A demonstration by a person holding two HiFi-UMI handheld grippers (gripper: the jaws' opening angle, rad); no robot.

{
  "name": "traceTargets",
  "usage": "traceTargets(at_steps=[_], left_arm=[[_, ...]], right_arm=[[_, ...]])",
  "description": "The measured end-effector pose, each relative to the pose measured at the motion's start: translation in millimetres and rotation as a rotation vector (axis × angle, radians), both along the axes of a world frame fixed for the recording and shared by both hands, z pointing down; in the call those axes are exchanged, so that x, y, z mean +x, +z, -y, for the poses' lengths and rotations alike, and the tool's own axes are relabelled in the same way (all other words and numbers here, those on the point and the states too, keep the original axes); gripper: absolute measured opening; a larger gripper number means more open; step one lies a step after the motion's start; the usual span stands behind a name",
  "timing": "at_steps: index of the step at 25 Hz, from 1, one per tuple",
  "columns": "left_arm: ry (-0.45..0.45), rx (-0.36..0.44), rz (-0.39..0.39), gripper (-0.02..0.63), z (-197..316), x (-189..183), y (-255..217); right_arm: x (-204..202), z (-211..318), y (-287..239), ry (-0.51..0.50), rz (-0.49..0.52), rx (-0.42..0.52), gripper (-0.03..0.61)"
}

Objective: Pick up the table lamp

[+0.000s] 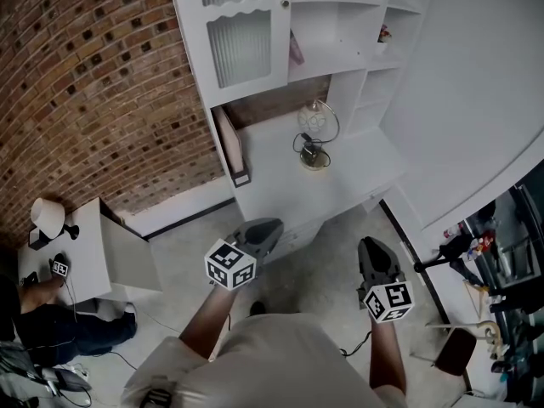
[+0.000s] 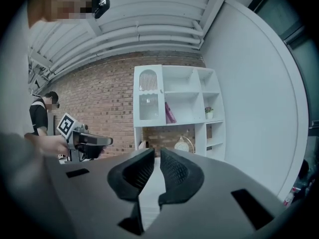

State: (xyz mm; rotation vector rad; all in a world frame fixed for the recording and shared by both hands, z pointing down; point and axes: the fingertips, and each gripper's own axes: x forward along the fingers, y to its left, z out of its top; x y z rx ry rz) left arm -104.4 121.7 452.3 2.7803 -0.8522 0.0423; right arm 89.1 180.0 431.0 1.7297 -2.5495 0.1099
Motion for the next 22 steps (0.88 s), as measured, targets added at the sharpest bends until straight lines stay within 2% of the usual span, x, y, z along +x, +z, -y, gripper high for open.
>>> traceTargets(at_steps=[10,14,22], left_arm=[[-0.012,0.0,-0.002,0.142,-10.5,10.8,-1.9],[-0.016,-0.008,0.012,0.159,-14.5,15.9,2.6],[-0.046,-0.006,0.017,0.158,-22.5,27.5,7.3]], right_arm=[[16.6,-9.6,-2.5,-0.019,0.03,0.009,0.126],[19.3,-11.8,-1.1,-0.038,0.031,0.004,0.163],[34.5,-15.7,11.6,-0.053,0.026,-0.023,0.166]])
